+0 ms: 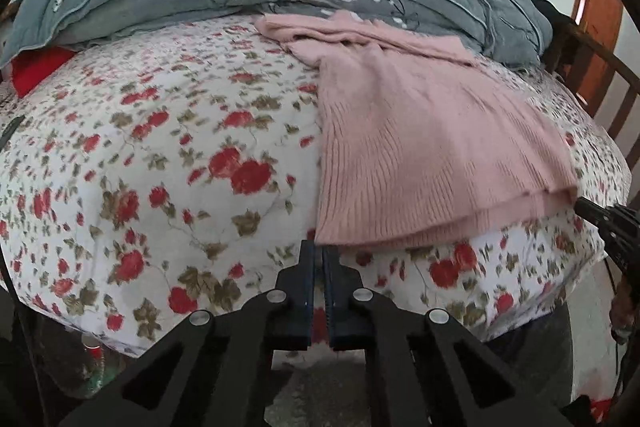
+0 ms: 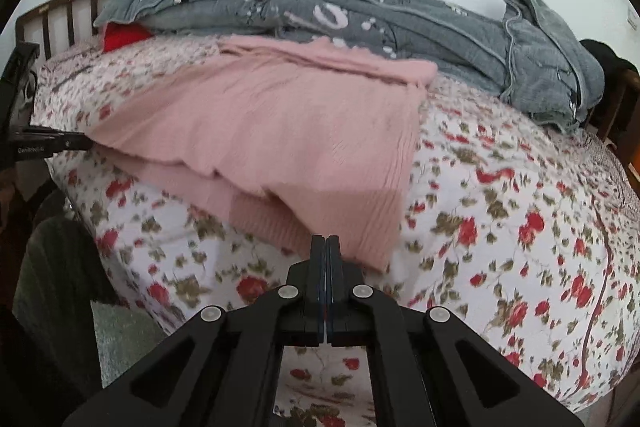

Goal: Fold small clothes
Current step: 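Lift the hem with both grippers and fold it toward the collar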

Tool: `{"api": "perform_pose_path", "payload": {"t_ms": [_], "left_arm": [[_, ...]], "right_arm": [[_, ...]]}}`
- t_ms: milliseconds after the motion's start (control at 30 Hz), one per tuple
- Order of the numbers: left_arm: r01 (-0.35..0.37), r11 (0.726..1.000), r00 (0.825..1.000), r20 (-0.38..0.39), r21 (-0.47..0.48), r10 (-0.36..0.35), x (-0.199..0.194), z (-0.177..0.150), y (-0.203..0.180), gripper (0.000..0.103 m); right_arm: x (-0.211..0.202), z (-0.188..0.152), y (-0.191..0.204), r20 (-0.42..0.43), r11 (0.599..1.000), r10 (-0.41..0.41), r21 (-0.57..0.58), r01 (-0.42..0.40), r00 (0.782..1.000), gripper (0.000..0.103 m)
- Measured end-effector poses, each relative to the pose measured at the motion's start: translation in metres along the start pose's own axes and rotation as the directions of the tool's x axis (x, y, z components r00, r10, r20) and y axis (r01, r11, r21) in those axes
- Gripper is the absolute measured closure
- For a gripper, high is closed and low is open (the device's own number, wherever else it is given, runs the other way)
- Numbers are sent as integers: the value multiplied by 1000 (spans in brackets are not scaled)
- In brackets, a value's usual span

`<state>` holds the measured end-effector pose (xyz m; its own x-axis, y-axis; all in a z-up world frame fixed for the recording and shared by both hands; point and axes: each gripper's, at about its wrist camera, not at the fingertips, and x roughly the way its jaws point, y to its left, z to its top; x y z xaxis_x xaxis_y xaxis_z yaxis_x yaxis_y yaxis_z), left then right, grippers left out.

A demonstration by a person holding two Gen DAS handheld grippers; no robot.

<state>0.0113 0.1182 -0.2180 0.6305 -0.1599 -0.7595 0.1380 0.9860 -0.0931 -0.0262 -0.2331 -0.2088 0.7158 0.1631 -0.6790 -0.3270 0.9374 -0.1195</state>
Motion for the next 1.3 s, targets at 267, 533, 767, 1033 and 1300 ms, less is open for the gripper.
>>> {"api": "perform_pose_path", "payload": {"t_ms": [267, 533, 767, 1033, 1300], "left_arm": [[36, 996, 999, 2, -80, -36, -11, 1, 20, 63], [146, 976, 989, 15, -159, -146, 2, 31, 20, 55], [177, 967, 979, -73, -182, -193, 33, 30, 7, 60], [191, 949, 973, -77, -250, -216, 34, 25, 18, 93], [239, 918, 964, -36, -316, -263, 9, 23, 27, 96]], "right_arm": [[-13, -2, -31, -9, 997, 43, 67, -42, 999, 87], [4, 22, -54, 15, 972, 91, 218, -92, 996, 73], [26, 26, -57, -20, 936, 151, 325, -137, 988, 60], [41, 22, -56, -59, 926, 147, 360, -117, 987, 68], [25, 26, -59, -37, 913, 197, 372, -169, 980, 96]]}}
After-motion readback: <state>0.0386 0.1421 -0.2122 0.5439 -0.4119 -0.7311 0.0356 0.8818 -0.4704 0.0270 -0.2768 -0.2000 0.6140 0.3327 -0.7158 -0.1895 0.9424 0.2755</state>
